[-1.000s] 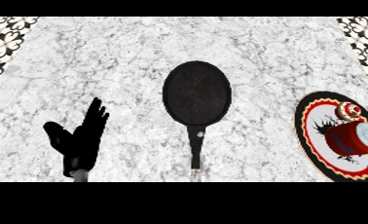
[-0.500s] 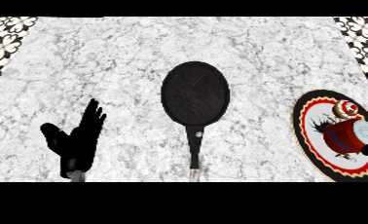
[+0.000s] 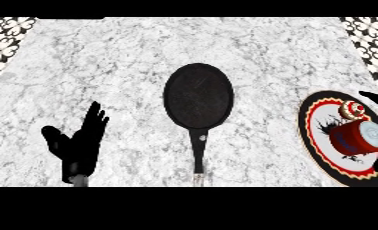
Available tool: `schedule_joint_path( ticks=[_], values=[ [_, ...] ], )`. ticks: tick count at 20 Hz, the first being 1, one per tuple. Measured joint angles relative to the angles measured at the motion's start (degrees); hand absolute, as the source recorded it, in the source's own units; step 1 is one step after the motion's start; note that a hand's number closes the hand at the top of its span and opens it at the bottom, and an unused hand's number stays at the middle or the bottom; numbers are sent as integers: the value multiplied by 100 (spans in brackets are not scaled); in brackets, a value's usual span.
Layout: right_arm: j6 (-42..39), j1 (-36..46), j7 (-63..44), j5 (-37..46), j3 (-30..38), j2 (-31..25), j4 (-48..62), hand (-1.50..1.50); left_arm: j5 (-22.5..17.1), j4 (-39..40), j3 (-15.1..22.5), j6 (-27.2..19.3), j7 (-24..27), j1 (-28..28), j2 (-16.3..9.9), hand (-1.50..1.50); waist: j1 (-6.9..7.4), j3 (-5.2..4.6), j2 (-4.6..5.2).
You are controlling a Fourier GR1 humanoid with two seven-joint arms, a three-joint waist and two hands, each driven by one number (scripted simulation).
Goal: Pick the can from the plate and place it in the pan
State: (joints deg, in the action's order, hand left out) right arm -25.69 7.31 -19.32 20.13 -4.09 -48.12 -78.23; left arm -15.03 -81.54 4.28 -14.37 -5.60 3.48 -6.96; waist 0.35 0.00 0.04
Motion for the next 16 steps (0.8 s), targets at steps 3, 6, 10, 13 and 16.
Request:
schedule_joint_path(
  ticks=[3, 6, 10, 13, 16],
  values=[
    [107, 13, 252, 339, 85, 224, 221, -150, 52, 4, -6, 15, -37, -16, 55, 0, -12, 1, -3],
    [208, -156, 368, 448, 249, 407, 81, -150, 70, -53, -27, 56, -43, 73, 74, 0, -28, -1, -7],
    [335, -70, 611, 760, 407, 632, 264, -150, 69, 62, -150, 117, -35, -35, 97, 0, -29, 1, -7],
    [493, -63, 746, 1024, 478, 815, 389, -150, 147, -109, -96, 73, -34, 130, 180, 0, -25, 4, -7],
    [572, 103, 917, 1303, 516, 912, 751, -150, 199, -249, -71, 61, -209, 107, 182, 0, -19, -26, -20]
  ],
)
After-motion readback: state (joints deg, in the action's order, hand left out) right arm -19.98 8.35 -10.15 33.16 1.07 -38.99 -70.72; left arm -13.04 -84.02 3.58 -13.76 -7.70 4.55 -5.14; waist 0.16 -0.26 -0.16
